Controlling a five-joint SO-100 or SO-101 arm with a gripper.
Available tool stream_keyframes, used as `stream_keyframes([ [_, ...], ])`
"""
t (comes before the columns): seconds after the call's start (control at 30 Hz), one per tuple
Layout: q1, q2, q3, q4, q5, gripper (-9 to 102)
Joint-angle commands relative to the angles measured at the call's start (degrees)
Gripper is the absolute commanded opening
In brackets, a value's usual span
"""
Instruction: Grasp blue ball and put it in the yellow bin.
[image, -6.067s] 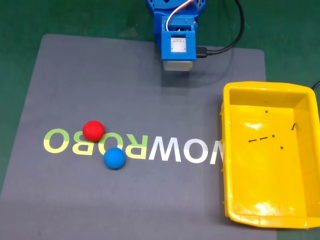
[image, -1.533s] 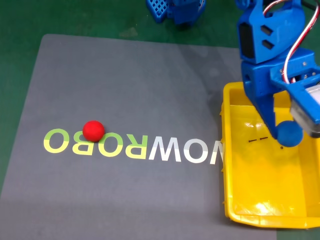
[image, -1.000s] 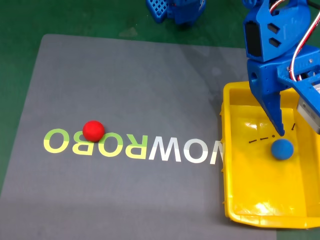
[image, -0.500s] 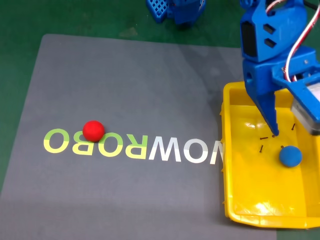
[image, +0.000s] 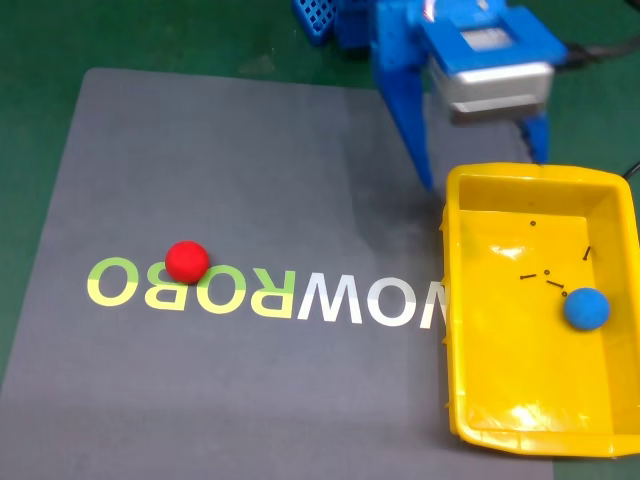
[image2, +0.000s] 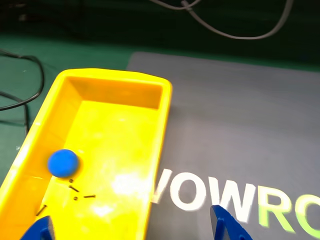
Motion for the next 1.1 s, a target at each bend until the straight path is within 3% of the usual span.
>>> stream_keyframes([
  [0.0,2.8,11.2,5.6,0.1,-0.2,32],
  [0.7,12.0,51.2,45.5,0.7,-5.7,1],
  [1.07,11.1,61.7,60.7,2.5,-5.8,0],
])
